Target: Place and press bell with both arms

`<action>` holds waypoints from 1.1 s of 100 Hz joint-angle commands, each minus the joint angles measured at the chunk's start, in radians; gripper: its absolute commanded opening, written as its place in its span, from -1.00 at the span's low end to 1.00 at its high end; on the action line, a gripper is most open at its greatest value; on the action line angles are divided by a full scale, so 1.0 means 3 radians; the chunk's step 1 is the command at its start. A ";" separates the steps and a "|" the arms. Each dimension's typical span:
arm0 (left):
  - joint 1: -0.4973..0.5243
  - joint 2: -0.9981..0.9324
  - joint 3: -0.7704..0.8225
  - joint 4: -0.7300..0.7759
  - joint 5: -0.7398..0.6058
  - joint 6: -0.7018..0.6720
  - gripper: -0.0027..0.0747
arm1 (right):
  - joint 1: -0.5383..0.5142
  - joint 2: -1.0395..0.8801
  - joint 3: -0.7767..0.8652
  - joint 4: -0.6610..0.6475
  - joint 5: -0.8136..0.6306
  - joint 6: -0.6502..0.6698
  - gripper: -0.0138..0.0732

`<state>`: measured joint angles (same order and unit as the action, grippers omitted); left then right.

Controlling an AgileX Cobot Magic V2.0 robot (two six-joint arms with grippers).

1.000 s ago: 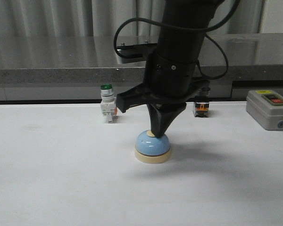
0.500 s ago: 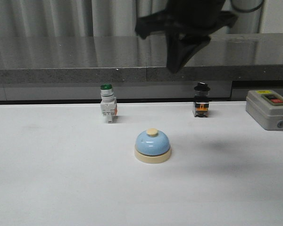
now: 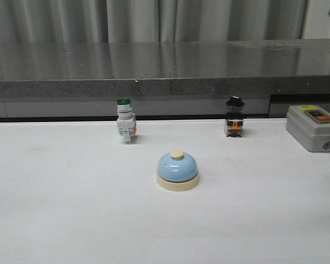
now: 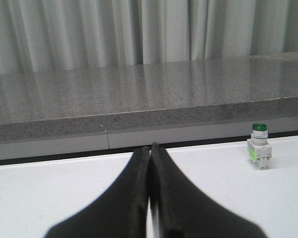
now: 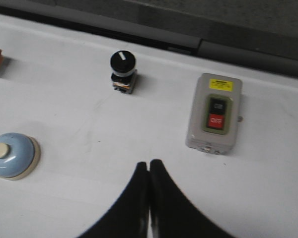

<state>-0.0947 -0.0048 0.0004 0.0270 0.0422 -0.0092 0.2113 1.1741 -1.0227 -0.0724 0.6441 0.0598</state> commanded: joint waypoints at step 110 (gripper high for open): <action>0.0004 -0.0096 0.0144 -0.0001 -0.0268 -0.0033 -0.98 | -0.0331 -0.3173 0.1730 -0.0022 -0.0689 0.0064 -0.82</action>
<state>-0.0947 -0.0048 0.0004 0.0270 0.0422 -0.0092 0.1198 0.2135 -0.4768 -0.0724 0.5030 0.0761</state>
